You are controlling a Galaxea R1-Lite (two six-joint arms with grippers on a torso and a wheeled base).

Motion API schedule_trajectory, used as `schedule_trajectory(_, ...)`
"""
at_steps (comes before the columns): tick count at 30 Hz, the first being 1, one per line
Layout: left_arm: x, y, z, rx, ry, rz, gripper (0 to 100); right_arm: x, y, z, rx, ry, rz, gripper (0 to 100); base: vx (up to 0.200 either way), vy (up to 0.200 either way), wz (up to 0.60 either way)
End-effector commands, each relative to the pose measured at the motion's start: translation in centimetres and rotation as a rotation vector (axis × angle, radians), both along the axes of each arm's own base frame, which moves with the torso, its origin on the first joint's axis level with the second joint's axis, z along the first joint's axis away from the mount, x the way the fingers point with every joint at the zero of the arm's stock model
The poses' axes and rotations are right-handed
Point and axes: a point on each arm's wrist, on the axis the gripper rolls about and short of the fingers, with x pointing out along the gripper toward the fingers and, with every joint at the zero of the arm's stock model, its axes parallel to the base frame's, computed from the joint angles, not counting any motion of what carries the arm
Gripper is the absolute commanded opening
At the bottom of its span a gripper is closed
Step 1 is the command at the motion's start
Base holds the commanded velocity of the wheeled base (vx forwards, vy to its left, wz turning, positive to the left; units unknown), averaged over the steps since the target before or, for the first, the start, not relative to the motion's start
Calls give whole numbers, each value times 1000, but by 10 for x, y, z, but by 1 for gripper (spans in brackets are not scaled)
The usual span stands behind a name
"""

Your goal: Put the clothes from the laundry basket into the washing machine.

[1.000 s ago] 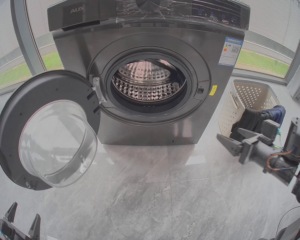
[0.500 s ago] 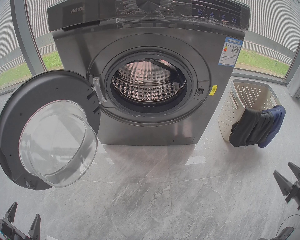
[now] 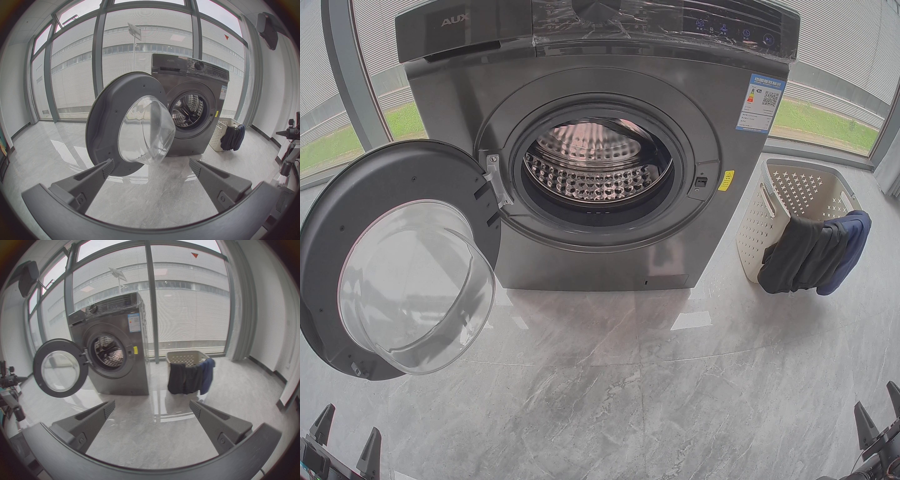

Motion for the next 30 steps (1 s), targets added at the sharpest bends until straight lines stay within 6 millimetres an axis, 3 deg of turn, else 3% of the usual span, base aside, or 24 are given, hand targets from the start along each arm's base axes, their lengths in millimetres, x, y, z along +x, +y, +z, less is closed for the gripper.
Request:
schedule_trajectory(1,1,0,-4,-2,17,1,100,-4,-1,-10,-23,-22,-55,100,0,0,0)
schedule_trajectory(4,1,0,-4,0,16,1,100,-4,0,-10,-57,-21,-15,100,0,0,0)
schedule_trajectory(30,1,0,-4,1,16,1,100,-4,0,-10,-57,-21,-15,100,0,-200,0)
